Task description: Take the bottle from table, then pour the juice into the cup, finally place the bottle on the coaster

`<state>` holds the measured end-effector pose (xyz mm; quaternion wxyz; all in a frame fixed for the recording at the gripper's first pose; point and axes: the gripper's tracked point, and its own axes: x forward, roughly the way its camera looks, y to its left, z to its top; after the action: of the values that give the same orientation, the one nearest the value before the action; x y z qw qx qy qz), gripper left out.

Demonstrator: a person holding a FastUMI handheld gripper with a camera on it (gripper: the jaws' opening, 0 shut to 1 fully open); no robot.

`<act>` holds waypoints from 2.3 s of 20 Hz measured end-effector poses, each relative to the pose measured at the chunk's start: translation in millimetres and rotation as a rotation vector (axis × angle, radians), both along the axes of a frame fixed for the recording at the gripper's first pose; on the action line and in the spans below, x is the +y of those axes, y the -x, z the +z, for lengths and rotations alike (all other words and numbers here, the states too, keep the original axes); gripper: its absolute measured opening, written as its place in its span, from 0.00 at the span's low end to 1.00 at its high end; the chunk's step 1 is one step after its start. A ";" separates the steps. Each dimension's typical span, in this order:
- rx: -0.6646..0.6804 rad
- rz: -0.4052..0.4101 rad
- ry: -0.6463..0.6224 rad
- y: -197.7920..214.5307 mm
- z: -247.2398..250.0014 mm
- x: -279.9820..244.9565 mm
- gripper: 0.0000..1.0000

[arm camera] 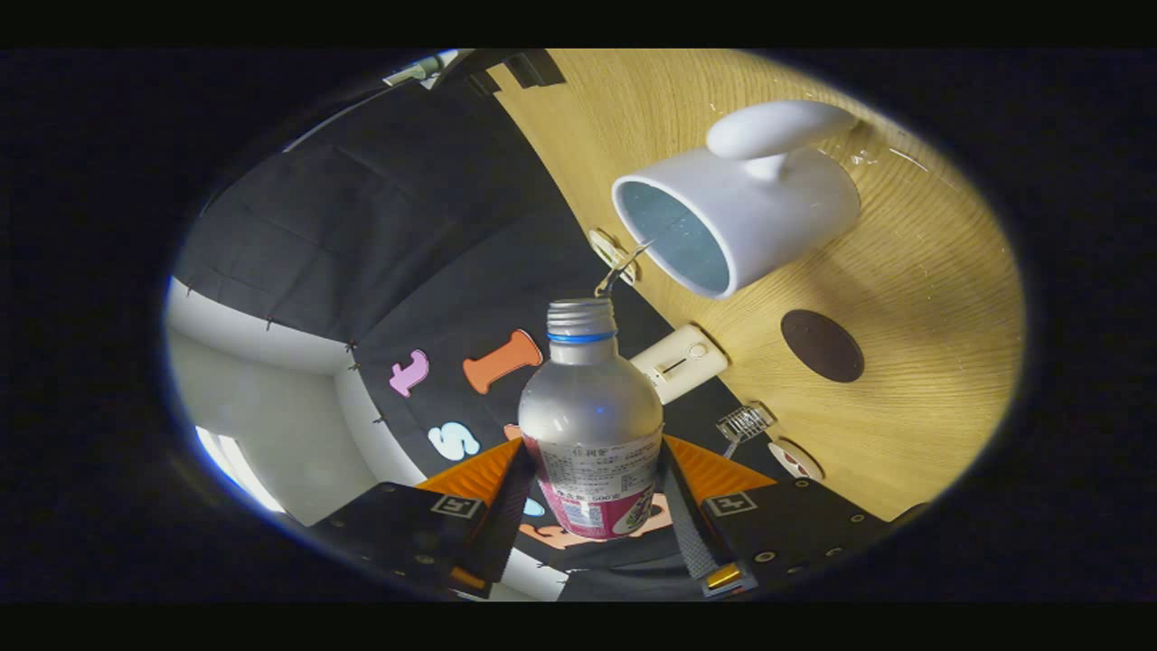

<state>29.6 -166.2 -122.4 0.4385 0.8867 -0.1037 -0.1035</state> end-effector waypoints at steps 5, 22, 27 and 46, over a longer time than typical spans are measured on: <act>-0.020 -0.010 -0.026 -0.7 2.2 -3.7 0.74; -0.039 -0.012 -0.067 0.5 5.5 -6.9 0.74; -0.035 -0.016 -0.059 0.9 4.9 -8.5 0.74; 0.381 0.187 0.893 -1.2 -43.8 1.5 0.74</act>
<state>30.7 -164.8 -166.2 0.7943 0.5829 0.0239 -0.1695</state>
